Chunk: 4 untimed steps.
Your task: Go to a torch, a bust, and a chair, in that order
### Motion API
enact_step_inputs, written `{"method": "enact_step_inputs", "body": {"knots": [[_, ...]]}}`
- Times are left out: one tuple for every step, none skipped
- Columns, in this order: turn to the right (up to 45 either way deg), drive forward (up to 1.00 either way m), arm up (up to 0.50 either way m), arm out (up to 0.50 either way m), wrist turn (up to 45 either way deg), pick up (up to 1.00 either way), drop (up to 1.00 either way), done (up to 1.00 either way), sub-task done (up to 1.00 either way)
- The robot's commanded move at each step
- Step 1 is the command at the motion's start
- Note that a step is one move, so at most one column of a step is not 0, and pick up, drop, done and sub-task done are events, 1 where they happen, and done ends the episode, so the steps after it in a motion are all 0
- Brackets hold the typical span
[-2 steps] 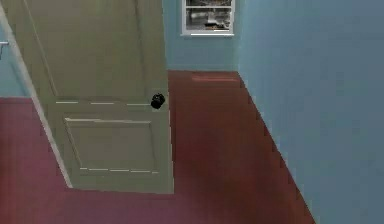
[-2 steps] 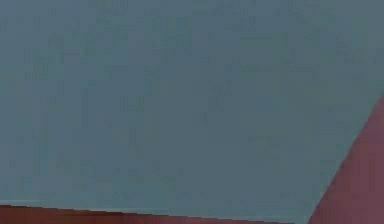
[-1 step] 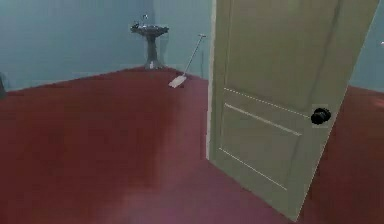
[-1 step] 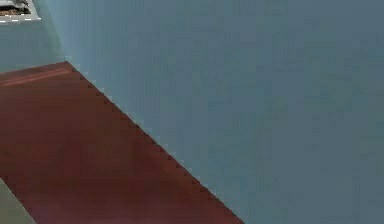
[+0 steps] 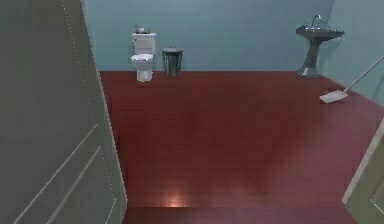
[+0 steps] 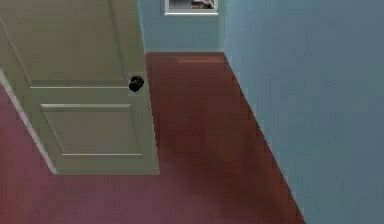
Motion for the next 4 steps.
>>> {"method": "enact_step_inputs", "body": {"knots": [[0.0, 1.0, 0.0, 0.0, 0.0, 0.0, 0.0, 0.0, 0.0], [-6.0, 0.0, 0.0, 0.0, 0.0, 0.0, 0.0, 0.0, 0.0], [0.0, 0.35, 0.0, 0.0, 0.0, 0.0, 0.0, 0.0, 0.0], [-36.0, 0.0, 0.0, 0.0, 0.0, 0.0, 0.0, 0.0, 0.0]]}}
